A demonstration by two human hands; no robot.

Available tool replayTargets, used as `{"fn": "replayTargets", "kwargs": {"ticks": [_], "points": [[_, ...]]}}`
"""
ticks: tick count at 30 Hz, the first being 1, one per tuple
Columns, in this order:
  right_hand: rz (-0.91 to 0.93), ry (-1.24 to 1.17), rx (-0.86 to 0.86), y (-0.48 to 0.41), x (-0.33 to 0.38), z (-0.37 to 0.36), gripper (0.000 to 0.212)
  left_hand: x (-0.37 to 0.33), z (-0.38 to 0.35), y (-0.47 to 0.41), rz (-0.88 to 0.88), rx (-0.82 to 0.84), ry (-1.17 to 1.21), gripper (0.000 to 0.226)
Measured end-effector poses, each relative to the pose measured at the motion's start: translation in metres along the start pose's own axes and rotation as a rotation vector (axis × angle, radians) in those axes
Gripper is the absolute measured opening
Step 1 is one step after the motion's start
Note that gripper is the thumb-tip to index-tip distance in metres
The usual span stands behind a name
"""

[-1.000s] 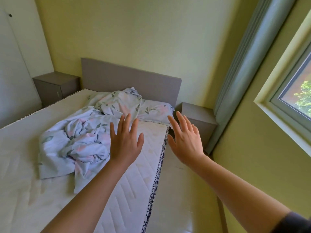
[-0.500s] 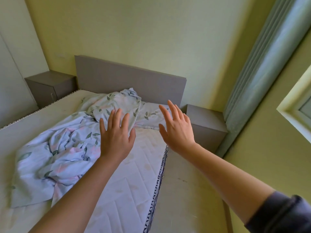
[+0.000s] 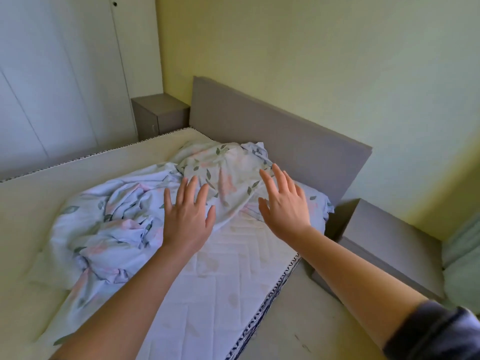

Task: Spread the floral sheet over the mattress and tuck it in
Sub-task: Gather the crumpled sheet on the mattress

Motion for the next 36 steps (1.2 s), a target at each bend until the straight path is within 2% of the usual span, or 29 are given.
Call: {"fn": "replayTargets", "kwargs": {"ticks": [6,10,14,21,27,31,33,36], "points": [[0.106,-0.038,0.061,-0.057,-0.023,-0.088,0.062,0.006,-0.077,-0.045,0.068,0.009,-0.08,0.053],[0.119,-0.055,0.086,-0.09,-0.059,-0.139,0.062,-0.004,-0.15,-0.082,0.103,0.087,-0.082,0.056],[0.092,-0.03,0.152,-0.129,-0.118,-0.183,0.06,-0.043,-0.217,-0.114,0.064,0.183,-0.048,0.056],[0.064,0.0,0.252,-0.19,-0.223,-0.281,0.061,-0.098,-0.337,-0.174,0.002,0.239,-0.114,0.044],[0.148,-0.016,0.336,-0.254,-0.294,-0.43,0.061,-0.132,-0.494,-0.219,0.072,0.371,-0.25,0.051],[0.197,-0.02,0.428,-0.265,-0.332,-0.537,0.062,-0.15,-0.603,-0.206,0.028,0.538,-0.308,0.055],[0.226,-0.02,0.469,-0.267,-0.341,-0.586,0.062,-0.152,-0.649,-0.2,0.074,0.624,-0.304,0.061],[0.257,-0.036,0.528,-0.266,-0.351,-0.656,0.063,-0.148,-0.719,-0.189,0.147,0.631,-0.313,0.069]]}}
Point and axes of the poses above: each hand's wrist, its own y-axis away from the middle knuckle, its own z-axis out of the back of the hand, x = y × z, the point moved 7 cm from there along -y, towards the middle knuckle, and after that the axes turned 14 degrees about -x, right-handed, at the moved point
